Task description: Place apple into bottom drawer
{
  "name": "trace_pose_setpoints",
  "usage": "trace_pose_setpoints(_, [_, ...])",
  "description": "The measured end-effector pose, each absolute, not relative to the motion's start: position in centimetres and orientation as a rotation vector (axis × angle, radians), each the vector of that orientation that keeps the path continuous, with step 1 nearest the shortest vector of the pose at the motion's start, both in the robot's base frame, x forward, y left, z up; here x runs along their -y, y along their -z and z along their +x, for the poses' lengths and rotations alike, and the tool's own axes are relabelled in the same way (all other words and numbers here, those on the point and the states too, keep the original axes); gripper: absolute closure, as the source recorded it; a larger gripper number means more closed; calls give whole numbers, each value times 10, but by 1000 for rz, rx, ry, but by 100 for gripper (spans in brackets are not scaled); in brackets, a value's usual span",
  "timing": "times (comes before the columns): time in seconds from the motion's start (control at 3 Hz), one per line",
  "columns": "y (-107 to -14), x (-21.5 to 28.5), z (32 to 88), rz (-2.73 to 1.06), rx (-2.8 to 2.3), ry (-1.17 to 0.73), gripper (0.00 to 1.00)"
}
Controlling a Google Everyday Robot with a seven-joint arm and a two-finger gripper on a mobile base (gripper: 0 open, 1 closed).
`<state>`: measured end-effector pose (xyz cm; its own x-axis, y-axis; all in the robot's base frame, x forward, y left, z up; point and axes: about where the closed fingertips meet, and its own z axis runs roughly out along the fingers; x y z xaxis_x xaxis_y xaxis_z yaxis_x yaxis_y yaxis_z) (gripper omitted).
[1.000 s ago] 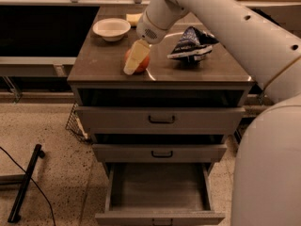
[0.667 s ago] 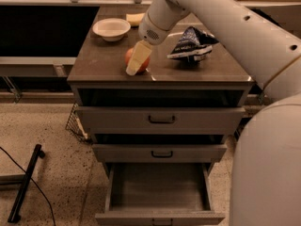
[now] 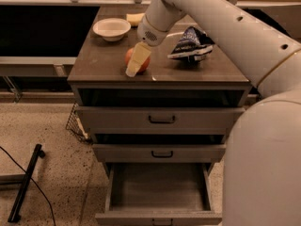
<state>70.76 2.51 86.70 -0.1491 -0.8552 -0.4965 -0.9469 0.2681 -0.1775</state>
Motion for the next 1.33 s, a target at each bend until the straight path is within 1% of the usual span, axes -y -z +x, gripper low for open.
trace_pose_setpoints(0.33, [-864,-27,708,-1625,-2040,-244,19])
trace_pose_setpoints(0.67, [-861,-29,708,-1631,-2042,-248,49])
trace_pose_setpoints(1.33, [-858,-33,706,-1662,-2035,-262,96])
